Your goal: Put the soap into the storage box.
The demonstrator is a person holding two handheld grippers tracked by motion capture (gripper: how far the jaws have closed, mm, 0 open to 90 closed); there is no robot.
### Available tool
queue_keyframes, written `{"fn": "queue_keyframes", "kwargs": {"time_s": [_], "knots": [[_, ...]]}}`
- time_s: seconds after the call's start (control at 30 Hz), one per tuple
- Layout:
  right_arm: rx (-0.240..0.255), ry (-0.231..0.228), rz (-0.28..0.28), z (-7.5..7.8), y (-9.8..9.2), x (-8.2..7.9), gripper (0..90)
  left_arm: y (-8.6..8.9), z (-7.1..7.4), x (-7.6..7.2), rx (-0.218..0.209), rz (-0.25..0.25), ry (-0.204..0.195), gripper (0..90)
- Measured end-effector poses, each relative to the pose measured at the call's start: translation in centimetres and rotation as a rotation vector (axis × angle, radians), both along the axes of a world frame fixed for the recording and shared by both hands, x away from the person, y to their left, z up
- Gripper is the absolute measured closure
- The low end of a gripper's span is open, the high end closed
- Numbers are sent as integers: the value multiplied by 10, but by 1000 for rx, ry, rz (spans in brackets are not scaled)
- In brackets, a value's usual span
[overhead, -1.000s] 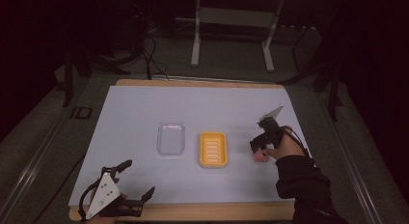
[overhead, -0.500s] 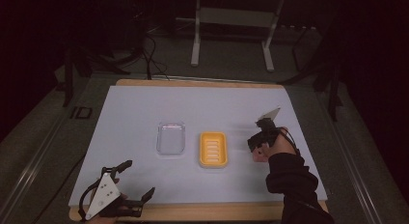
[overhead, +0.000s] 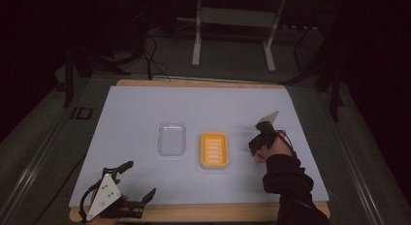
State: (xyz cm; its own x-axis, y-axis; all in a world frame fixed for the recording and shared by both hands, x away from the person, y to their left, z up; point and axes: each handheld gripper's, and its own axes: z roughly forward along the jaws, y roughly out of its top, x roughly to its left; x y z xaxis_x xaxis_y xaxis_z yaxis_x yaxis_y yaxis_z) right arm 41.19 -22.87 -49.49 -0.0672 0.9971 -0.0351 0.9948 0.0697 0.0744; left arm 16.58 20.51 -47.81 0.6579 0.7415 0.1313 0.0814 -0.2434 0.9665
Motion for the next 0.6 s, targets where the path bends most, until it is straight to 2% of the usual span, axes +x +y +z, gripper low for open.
{"fn": "queue_keyframes", "kwargs": {"time_s": [0.13,0.37,0.47,0.6], "knots": [[-23,-19,17,-2,3,-1,361,0,0,0,0,0,0,3],[26,-32,-14,-4,-2,-3,368,-1,0,0,2,-3,0,3],[19,-37,-6,-4,-1,-3,371,-1,0,0,2,-2,0,3],[6,-26,-32,-3,1,-2,372,-1,0,1,3,1,1,3]]}}
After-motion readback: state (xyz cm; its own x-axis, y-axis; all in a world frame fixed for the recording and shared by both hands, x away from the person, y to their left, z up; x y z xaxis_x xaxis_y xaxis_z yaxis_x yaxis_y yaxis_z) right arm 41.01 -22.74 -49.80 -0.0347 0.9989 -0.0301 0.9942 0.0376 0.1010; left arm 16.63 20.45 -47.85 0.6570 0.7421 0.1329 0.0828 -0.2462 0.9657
